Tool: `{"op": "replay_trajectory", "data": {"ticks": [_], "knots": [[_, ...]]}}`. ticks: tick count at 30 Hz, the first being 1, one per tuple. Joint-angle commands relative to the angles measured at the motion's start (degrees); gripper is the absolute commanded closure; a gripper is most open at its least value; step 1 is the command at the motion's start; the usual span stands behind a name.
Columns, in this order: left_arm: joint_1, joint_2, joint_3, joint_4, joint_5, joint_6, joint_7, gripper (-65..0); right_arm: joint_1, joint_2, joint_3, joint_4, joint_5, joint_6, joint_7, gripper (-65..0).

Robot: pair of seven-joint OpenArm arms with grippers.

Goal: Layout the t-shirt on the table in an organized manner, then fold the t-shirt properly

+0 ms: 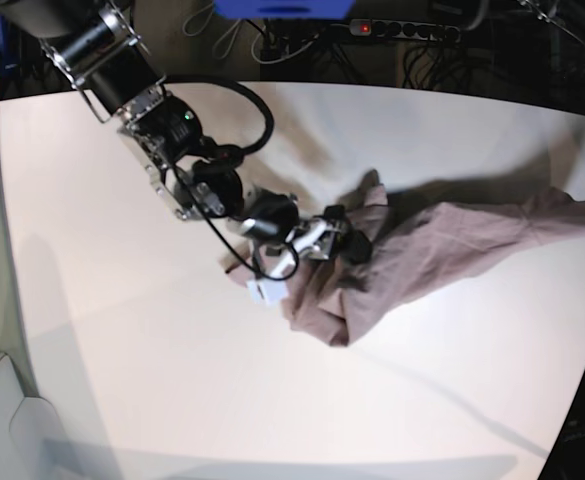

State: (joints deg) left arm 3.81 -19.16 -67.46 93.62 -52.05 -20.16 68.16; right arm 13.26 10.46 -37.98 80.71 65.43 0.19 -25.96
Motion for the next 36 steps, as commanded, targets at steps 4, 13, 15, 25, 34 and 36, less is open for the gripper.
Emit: {"op": "replay_trajectory", "data": {"ticks": [4, 13, 15, 25, 34, 36], "knots": [[-0.5, -1.0, -0.4, 0.7, -1.1, -0.2, -1.2, -0.3, -0.7, -0.2, 0.4, -2.5, 2.6, -0.1, 1.1, -41.3], [-0.5, -0.9, -0.2, 0.8, -1.1, -0.2, -1.2, -0.3, -0.6, -2.4, 0.2, -10.3, 2.6, 0.0, 1.1, -41.5], [-0.4, -0.9, -0.2, 0.8, -1.1, -0.2, -1.2, -0.3, -0.6, -3.5, 0.1, -10.4, 2.6, 0.0, 1.1, -41.5], [-0.3, -0.8, -0.2, 0.8, -1.1, -0.2, -1.2, -0.3, 1.5, -6.5, 0.0, -14.7, 2.6, 0.3, 1.1, -33.3], [-0.4, -1.0, -0.4, 0.8, -1.2, -0.2, -1.2, -0.3, 2.3, -4.6, 0.4, -12.4, 2.7, 7.3, 1.0, 0.0], [-0.4, -1.3, -0.4, 0.8, -1.4, -0.2, -1.2, -0.3, 2.2, -2.7, 0.5, -8.3, 2.7, 7.3, 1.0, 0.0]]}}
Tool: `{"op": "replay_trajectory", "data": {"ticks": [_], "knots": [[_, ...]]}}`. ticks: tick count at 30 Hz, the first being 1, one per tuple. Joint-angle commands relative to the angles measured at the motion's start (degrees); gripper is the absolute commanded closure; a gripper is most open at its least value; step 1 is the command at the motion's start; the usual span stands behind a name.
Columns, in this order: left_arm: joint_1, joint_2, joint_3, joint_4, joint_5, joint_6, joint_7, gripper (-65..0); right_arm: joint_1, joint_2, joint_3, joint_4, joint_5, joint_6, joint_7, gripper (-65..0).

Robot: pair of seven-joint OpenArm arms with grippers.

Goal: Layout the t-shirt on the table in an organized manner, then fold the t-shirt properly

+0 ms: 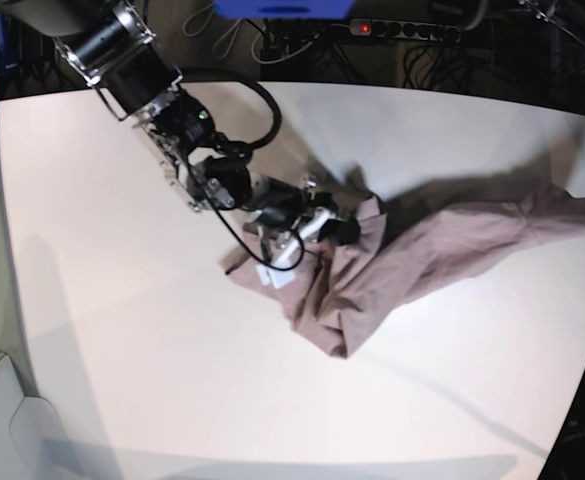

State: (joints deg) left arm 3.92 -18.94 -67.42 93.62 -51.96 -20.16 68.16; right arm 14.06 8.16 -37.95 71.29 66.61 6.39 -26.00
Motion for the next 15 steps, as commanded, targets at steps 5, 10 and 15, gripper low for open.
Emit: {"op": "replay_trajectory", "data": {"ticks": [5, 10, 15], "knots": [[-0.6, -1.4, -2.1, 1.5, -1.8, -0.2, -1.2, -0.3, 2.1, 5.0, 0.6, 12.4, 1.5, 1.0, 1.2, 0.0], [-1.2, -2.1, -4.8, 1.5, -1.8, -0.2, -1.2, -0.3, 2.9, 8.6, 6.5, 22.4, 1.5, 1.0, 0.7, 0.0], [-2.5, -4.7, -8.5, 1.5, -1.8, -0.2, -0.7, -0.3, 2.9, 13.5, 13.4, 30.5, 1.7, 1.0, 0.7, 0.0]]}}
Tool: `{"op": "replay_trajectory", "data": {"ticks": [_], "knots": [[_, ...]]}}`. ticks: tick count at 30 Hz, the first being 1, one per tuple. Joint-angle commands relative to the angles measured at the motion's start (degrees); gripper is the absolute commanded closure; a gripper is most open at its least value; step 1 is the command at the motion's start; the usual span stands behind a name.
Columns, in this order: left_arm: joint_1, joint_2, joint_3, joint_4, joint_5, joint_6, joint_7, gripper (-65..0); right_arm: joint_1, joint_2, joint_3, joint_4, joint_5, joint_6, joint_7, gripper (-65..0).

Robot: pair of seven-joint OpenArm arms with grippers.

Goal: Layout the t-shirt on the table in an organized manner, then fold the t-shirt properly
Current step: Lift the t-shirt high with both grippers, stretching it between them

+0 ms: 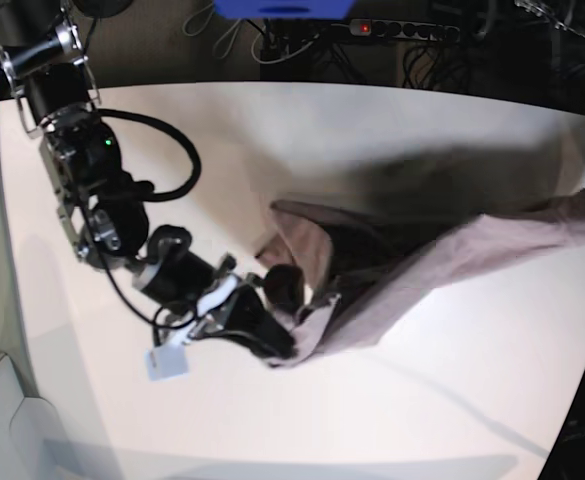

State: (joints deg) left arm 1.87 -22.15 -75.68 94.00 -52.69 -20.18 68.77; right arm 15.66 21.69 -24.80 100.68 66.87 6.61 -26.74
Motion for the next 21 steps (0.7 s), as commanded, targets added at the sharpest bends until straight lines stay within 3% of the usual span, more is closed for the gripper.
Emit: {"op": "replay_trajectory", "data": {"ticks": [1, 7, 21], "knots": [[-0.5, -2.1, -0.6, 1.1, -1.1, -0.2, -1.3, -0.3, 1.2, 0.9, 1.0, 2.4, 1.5, 0.8, 1.5, 0.0], [-0.5, -2.8, -0.7, 1.1, -1.1, -0.2, -1.3, -0.3, -2.8, 4.9, 4.3, 5.6, 1.5, 0.8, 1.7, 0.0], [-4.2, -2.8, 1.5, 0.6, -1.1, -0.1, -1.2, -0.3, -4.5, 8.8, 14.8, 4.6, 1.6, 1.1, 1.9, 0.0]]}}
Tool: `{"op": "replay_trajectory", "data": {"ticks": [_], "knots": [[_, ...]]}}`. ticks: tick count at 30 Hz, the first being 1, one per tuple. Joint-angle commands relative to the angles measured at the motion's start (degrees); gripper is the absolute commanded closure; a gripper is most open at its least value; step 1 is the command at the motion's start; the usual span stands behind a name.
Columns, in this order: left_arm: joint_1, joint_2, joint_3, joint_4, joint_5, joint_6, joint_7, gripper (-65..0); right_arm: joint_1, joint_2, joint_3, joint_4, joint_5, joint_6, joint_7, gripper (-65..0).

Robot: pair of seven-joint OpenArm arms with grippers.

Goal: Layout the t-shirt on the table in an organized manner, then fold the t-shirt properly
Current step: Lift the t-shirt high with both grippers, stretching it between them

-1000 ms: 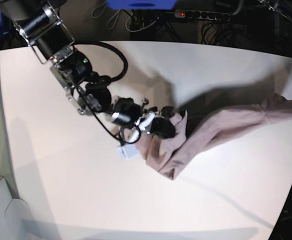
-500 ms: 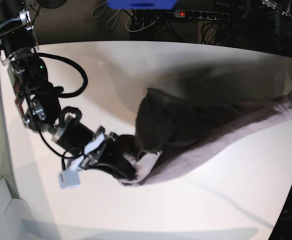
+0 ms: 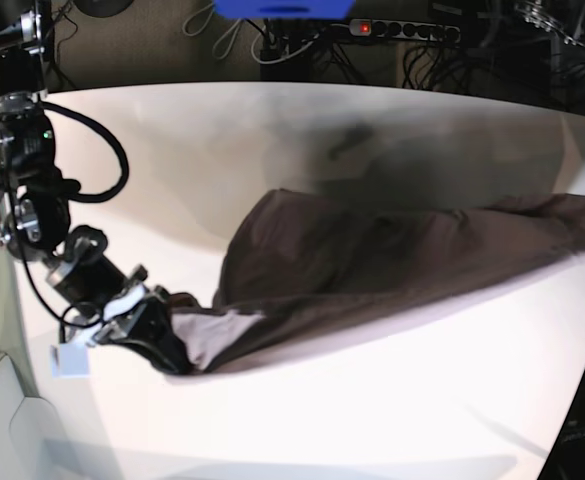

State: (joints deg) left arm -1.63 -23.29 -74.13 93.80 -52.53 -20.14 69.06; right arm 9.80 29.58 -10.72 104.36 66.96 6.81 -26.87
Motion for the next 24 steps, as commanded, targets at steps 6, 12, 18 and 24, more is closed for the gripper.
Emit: {"op": "replay_trajectory", "data": {"ticks": [6, 12, 18, 24], "knots": [[-0.9, -1.5, 0.3, 1.0, -1.2, -0.1, -1.5, -0.3, 1.3, 0.8, 2.4, 1.2, 1.5, 1.0, 2.2, 0.0], [-8.5, -1.2, 7.7, -2.2, -0.6, 0.5, -1.5, -0.3, 7.7, -3.3, -1.0, -5.1, 1.5, 0.8, 6.8, 0.0], [-15.3, -1.5, 17.3, -6.2, -0.5, 0.5, -2.1, -0.3, 16.5, -5.8, -5.2, -15.1, 1.5, 0.7, 7.0, 0.0], [-26.4, -4.1, 27.3, -11.2, -0.5, 0.5, -2.1, -0.3, 23.4, -5.6, -5.6, -22.1, 1.5, 0.7, 7.0, 0.0]]}}
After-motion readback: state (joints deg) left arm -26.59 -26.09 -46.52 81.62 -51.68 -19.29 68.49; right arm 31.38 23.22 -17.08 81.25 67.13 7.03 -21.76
